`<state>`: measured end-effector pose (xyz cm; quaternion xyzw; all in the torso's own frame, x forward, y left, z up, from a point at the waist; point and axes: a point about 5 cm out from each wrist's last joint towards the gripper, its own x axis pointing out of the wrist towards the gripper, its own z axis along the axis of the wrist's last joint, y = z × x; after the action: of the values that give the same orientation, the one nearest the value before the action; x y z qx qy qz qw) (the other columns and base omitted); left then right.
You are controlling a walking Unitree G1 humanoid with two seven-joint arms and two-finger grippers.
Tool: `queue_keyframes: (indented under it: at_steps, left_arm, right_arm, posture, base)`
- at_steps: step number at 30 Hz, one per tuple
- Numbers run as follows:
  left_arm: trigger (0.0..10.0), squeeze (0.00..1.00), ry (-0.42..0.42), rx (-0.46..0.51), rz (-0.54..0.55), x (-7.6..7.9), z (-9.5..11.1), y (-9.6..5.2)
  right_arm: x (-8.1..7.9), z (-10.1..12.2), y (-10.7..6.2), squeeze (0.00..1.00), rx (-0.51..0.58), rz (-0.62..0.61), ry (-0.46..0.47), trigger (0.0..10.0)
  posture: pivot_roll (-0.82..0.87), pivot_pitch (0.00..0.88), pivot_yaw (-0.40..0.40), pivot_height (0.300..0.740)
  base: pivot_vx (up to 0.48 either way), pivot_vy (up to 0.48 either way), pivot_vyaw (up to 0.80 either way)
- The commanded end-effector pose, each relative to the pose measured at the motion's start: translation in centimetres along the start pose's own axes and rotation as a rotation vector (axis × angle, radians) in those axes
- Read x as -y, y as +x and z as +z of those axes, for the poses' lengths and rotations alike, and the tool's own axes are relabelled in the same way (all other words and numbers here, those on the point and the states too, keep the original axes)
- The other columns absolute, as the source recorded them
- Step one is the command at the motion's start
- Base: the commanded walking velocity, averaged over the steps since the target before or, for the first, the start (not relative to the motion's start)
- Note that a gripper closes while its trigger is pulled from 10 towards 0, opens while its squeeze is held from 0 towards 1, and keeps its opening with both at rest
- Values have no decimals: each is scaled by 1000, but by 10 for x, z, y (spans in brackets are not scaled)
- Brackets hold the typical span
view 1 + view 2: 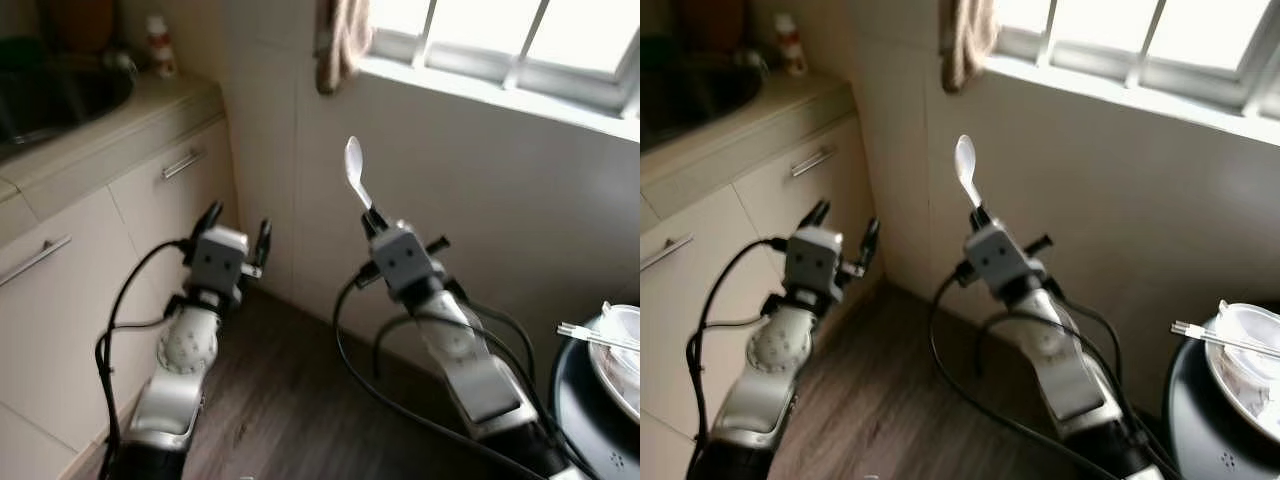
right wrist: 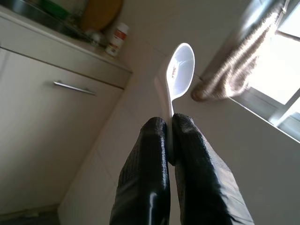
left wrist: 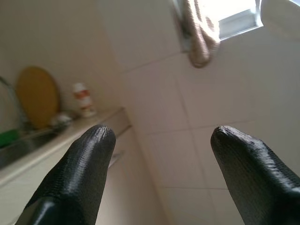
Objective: Kitchen organization
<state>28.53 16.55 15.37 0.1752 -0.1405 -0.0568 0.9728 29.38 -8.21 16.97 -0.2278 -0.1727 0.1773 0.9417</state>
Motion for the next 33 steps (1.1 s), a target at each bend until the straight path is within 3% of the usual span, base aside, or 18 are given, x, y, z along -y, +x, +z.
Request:
queue_keyframes:
  at_steps: [1,10,30,31,33]
  left_arm:
    - [10000,0,-13,20,-16,7,5,2]
    - [10000,0,-31,42,-9,6,9,5]
    - [10000,0,-55,73,-9,8,14,8]
    - [10000,0,-56,74,-9,8,14,8]
    - [10000,0,-57,75,-8,9,14,8]
  right_arm:
    - [8,-1,-1,0,2,-18,-33,0]
    - [8,0,1,0,10,-20,-34,0]
    - [14,4,8,0,27,-57,6,0]
    - [14,4,9,0,28,-59,7,1922]
    - [15,5,10,0,28,-62,9,1843]
  posture:
    - [-25,0,-79,740]
    - [-19,0,-79,740]
    - [-19,0,-76,740]
    - [-19,0,-77,740]
    - [-19,0,-79,740]
  base:
    - [0,0,800]
    - [0,0,800]
    - [280,0,788]
    - [274,0,719]
    - [270,0,716]
